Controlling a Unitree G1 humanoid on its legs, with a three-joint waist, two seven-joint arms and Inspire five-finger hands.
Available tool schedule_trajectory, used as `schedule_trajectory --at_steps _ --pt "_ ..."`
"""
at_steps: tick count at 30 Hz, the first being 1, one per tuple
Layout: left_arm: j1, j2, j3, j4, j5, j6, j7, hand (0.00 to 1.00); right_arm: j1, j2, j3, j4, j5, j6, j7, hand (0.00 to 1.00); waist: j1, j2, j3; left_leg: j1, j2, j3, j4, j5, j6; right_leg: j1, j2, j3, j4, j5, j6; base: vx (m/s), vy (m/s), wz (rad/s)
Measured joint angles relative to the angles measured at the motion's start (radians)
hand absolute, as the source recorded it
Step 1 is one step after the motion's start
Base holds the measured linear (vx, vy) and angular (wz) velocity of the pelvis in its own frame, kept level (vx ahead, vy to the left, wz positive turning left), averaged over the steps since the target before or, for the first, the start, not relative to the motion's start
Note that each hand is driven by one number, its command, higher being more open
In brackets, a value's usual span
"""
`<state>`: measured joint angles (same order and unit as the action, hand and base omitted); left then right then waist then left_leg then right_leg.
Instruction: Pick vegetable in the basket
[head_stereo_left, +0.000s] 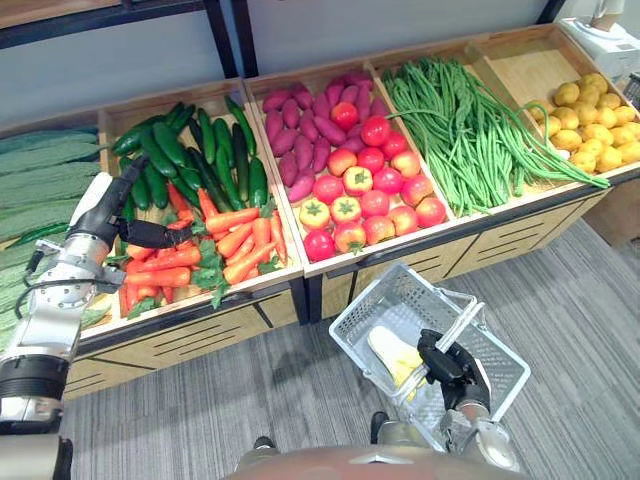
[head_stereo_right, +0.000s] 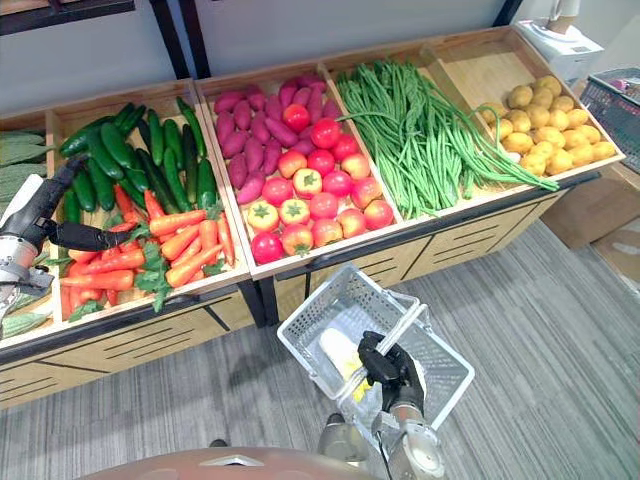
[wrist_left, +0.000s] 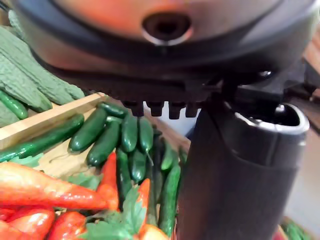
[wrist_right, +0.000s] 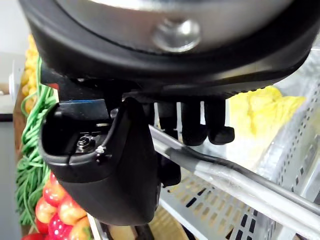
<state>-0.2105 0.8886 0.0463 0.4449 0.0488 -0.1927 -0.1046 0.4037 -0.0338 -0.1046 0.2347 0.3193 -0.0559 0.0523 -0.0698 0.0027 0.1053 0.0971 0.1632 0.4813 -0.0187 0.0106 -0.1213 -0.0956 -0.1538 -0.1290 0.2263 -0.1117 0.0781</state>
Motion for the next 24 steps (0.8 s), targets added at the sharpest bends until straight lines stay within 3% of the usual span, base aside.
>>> schedule_trajectory --at_steps 8,12,24 --pt "0.0 0.04 -0.052 0.029 0.043 -0.001 -0.083 1.0 0.015 0.0 0.009 -0.01 -0.001 -0.005 0.021 0.0 -0.01 -0.003 0.001 0.001 0.008 0.003 0.002 0.0 -0.001 -0.001 0.006 0.004 0.002 -0.004 -0.005 0.0 0.0 0.0" --pt "0.0 0.103 -0.073 0.028 0.045 -0.001 -0.111 1.0 0.016 0.001 0.035 -0.01 -0.001 -0.006 0.03 0.0 -0.01 -0.003 0.001 0.0 0.017 0.003 0.002 -0.002 -0.003 -0.002 0.015 0.006 0.002 -0.004 -0.005 -0.04 -0.017 0.0" --pt "0.025 0.133 -0.071 0.025 0.16 -0.006 -0.116 1.0 0.028 0.002 0.038 -0.009 -0.002 -0.012 0.052 0.0 0.015 -0.012 -0.001 -0.022 0.019 -0.017 0.005 -0.004 -0.009 -0.029 0.016 -0.001 0.033 -0.016 -0.002 -0.05 -0.017 0.03"
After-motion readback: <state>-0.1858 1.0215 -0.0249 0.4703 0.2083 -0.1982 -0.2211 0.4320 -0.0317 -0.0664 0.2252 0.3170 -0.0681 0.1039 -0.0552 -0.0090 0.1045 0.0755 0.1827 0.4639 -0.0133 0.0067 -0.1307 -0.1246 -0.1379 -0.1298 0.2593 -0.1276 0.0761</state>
